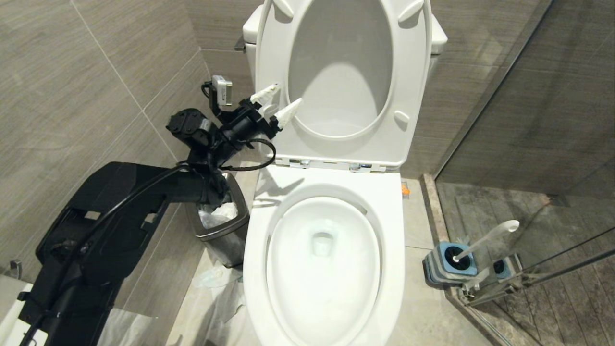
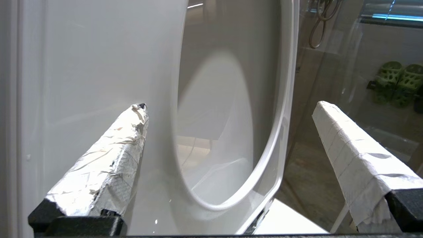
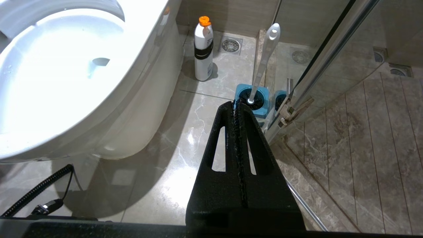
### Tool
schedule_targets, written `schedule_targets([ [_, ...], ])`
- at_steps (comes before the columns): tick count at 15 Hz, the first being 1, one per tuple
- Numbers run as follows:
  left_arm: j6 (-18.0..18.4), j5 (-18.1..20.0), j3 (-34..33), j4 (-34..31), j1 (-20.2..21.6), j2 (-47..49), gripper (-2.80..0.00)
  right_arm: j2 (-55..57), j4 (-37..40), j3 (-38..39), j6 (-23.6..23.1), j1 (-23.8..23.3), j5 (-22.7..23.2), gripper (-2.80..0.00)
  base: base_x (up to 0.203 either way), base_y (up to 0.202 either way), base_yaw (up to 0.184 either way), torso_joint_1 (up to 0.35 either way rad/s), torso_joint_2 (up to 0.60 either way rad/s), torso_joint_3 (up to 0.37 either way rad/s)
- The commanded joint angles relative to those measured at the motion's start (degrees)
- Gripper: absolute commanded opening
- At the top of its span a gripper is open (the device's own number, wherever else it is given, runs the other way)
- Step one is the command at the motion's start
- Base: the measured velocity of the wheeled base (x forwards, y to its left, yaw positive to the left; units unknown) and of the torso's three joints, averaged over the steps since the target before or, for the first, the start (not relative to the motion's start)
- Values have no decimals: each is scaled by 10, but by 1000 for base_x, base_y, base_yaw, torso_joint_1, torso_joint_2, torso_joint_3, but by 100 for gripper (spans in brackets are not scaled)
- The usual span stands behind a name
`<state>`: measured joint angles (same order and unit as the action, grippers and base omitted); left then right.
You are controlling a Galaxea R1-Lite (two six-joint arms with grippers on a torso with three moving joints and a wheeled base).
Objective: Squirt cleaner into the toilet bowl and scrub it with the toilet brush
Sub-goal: Use the left hand to lift the toilet lid slightly
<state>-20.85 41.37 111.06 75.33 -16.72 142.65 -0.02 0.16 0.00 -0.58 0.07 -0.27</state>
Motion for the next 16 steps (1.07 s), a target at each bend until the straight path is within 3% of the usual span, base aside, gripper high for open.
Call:
schedule_targets([
  [1, 2, 2, 0, 3, 1, 13, 0, 0, 0, 1, 0, 0, 0, -280, 0, 0, 0, 0, 0, 0],
  [7, -4, -9, -6, 3, 0, -19, 0, 0, 0, 1, 0, 0, 0, -280, 0, 0, 0, 0, 0, 0],
  [10, -28, -24, -40, -2, -6, -79, 0, 0, 0, 1, 0, 0, 0, -280, 0, 0, 0, 0, 0, 0],
  [13, -45, -27, -132, -2, -10, -159, 0, 0, 0, 1, 0, 0, 0, -280, 0, 0, 0, 0, 0, 0],
  [16, -63, -39, -276, -1, -25, -260, 0, 0, 0, 1, 0, 0, 0, -280, 0, 0, 0, 0, 0, 0],
])
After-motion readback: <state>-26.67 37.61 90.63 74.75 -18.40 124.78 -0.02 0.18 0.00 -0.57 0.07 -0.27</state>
